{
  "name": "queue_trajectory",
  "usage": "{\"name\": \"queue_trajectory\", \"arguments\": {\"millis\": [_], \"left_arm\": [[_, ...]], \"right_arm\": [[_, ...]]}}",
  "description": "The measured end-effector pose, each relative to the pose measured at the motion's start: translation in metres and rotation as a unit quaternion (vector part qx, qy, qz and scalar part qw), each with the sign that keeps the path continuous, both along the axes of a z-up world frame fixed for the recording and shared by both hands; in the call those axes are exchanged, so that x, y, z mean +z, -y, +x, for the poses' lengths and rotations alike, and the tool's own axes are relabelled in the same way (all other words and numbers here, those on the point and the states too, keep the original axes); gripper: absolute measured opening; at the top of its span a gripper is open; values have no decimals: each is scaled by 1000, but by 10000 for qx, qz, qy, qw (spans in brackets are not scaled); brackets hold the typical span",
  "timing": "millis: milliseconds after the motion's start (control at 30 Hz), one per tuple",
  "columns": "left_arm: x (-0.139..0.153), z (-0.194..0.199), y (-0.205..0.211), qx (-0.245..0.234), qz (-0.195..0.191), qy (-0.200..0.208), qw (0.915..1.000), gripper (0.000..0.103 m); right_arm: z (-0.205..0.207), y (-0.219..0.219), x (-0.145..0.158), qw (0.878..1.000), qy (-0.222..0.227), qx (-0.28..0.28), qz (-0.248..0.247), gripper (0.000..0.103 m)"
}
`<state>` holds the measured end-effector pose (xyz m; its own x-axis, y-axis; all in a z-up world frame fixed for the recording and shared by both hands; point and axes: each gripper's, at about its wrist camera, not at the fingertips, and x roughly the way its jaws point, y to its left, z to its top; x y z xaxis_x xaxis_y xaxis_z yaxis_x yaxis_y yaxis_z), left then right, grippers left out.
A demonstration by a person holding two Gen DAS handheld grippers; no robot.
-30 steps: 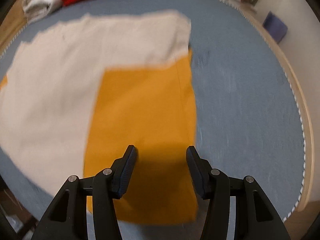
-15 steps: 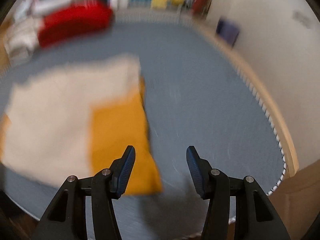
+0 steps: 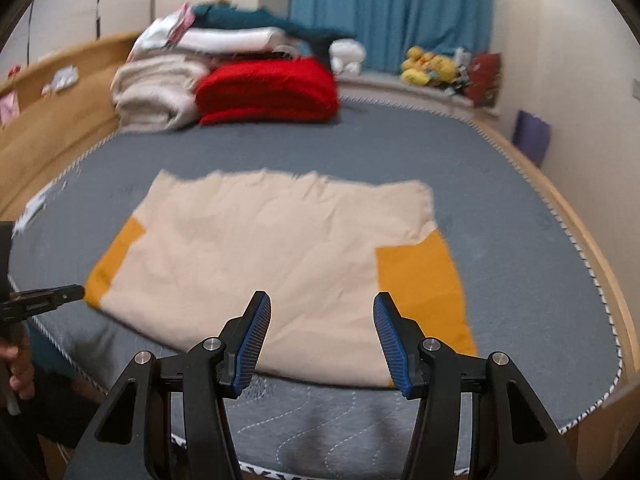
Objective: Fold large clothes
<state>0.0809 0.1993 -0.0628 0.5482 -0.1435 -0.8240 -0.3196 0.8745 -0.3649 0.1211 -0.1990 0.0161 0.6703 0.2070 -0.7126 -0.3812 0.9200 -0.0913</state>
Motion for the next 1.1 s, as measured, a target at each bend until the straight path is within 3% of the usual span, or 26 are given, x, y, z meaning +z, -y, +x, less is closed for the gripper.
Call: {"name": "queue_trajectory", "arguments": {"millis": [33,100,300,467,667,733,767,800,900,1100], "left_arm": [[-4,3,-4,50,-153,-17,9999,24],[-17,5,-11,118,-419,-175,9989,57],[-57,4,-37,536,-1565,-553,9847,58],[-68,9,-49,1089,-2097,32,9717,59],[-74,22,-50,1449,-2179,639,9630,58],[-72,30,-46,1502,-2137,725,9626,52],[-73,33,-45,1489,-2148,723,9625,33],[-74,37,-45,1446,-2205,725,9619,22],[-61,40,-46,1291,-2006,834,9675,13],[-15,38,-44,1183,-1486,1043,9762,10]], "right_arm": [[9,-2,-6,10000,-73,44,-31,54],[14,-12,-15,9997,-219,85,-57,54],[43,-33,-36,9973,-724,87,-36,54],[48,-52,-45,9957,-909,182,36,54],[45,-59,-53,9947,-983,311,-4,54],[45,-58,-54,9943,-1015,333,34,54],[44,-59,-54,9942,-1016,341,43,54],[43,-59,-55,9942,-1015,365,56,54],[41,-63,-56,9941,-992,446,47,54],[31,-77,-51,9925,-859,854,141,54]]}}
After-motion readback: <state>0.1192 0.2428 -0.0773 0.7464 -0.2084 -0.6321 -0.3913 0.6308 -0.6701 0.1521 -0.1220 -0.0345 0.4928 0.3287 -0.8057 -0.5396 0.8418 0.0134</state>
